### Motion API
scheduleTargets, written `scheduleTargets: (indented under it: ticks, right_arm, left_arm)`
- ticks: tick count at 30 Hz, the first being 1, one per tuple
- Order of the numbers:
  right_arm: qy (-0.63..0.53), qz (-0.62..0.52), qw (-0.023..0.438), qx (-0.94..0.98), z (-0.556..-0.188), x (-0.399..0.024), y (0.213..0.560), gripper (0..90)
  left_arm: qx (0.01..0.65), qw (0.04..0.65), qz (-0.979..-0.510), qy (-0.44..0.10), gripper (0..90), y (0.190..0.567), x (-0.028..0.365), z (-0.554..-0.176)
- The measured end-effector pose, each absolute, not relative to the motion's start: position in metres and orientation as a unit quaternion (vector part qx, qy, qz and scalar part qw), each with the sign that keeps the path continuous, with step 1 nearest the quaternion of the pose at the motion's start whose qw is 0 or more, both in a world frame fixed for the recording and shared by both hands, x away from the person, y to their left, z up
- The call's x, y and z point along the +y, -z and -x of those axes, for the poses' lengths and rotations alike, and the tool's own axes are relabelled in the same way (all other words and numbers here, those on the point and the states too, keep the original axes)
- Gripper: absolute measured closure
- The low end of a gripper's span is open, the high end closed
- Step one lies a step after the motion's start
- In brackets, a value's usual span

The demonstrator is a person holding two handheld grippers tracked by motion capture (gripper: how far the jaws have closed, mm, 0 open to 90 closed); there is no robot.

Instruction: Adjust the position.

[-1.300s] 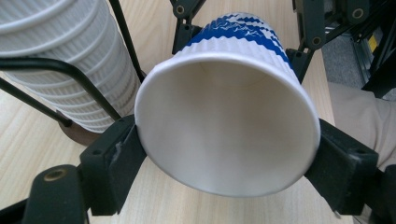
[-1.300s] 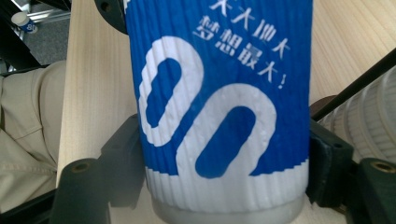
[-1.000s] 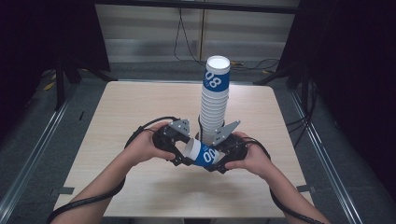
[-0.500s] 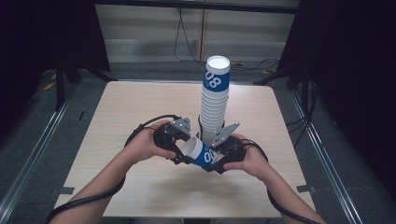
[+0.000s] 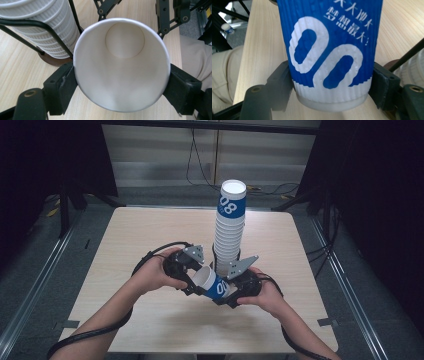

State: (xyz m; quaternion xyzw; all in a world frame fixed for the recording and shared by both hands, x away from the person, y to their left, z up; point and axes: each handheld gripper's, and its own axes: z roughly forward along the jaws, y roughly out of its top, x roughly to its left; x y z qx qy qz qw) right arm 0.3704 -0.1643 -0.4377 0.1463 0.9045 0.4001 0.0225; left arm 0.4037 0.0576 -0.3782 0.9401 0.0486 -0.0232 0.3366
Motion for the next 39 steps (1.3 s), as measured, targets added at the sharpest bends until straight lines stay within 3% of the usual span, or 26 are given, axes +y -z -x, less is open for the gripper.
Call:
scheduleTargets:
  ticks: [7, 39]
  right_arm:
    - [-0.405, -0.163, 0.021, 0.899, -0.37, -0.165, 0.445, 16.2]
    - [-0.413, -0.194, 0.032, 0.889, -0.356, -0.196, 0.454, 13.4]
  left_arm:
    - [0.058, 0.316, -0.947, 0.02, 19.1, 0.377, 0.064, -0.405]
    - [0.096, 0.235, -0.967, 0.016, 19.0, 0.389, 0.098, -0.418]
